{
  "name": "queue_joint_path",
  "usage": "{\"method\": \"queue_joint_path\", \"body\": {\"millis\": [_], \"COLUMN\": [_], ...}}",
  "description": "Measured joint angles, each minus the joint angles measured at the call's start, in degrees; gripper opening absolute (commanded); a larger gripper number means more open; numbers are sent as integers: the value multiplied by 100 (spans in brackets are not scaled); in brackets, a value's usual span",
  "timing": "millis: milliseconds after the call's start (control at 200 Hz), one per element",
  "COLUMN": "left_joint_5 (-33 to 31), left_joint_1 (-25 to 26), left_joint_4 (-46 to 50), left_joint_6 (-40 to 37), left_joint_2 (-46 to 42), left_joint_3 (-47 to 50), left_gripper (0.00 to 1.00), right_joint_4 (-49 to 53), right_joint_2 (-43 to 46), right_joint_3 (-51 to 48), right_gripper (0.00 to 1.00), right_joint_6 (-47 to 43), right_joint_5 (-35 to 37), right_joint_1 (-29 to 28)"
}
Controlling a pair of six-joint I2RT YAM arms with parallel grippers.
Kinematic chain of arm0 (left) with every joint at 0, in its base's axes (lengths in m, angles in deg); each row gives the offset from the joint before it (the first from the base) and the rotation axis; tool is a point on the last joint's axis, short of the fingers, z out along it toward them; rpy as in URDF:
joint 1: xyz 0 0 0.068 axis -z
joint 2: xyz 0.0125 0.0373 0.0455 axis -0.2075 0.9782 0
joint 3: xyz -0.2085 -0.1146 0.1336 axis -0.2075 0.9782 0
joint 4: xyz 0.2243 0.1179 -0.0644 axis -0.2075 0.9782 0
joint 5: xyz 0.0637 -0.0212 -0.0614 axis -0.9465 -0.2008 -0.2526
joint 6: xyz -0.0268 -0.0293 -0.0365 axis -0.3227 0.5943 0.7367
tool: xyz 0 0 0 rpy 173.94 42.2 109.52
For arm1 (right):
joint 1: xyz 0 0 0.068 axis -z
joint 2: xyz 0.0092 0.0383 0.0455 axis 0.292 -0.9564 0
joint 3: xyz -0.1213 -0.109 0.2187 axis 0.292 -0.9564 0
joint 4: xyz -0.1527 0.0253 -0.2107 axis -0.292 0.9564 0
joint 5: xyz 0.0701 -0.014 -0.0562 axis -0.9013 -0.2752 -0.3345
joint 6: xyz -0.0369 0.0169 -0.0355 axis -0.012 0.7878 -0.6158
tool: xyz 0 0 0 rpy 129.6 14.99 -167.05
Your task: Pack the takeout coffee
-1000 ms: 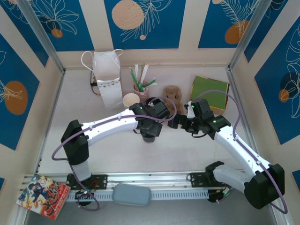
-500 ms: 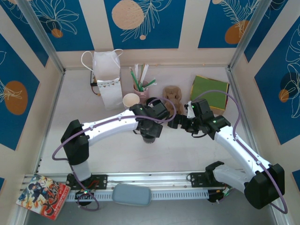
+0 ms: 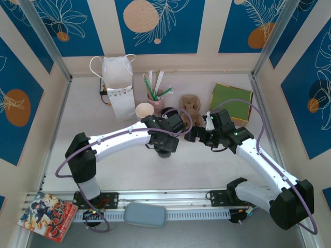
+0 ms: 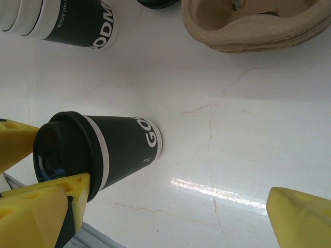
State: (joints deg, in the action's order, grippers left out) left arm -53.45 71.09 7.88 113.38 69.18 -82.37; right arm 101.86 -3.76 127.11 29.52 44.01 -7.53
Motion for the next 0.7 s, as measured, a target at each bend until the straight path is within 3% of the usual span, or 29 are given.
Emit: {"method": "queue_joint_path", "body": {"millis": [240,700], "left_joint_5": [55,52], "left_joint_1": [0,-66], "left_joint_4": [109,140], "left_joint_6": [-2,133], "left_joint_2": [0,-389], "left_joint_3": [-109,-129], "left_gripper": [89,89], "right_joint_4": [-2,0], "right_joint_2": [-120,-459], "right_joint_3": [2,216], "right_gripper": [99,99], "right_joint_6": [0,15], "right_joint_5": [0,7], "right_joint_1": [-101,-323]}}
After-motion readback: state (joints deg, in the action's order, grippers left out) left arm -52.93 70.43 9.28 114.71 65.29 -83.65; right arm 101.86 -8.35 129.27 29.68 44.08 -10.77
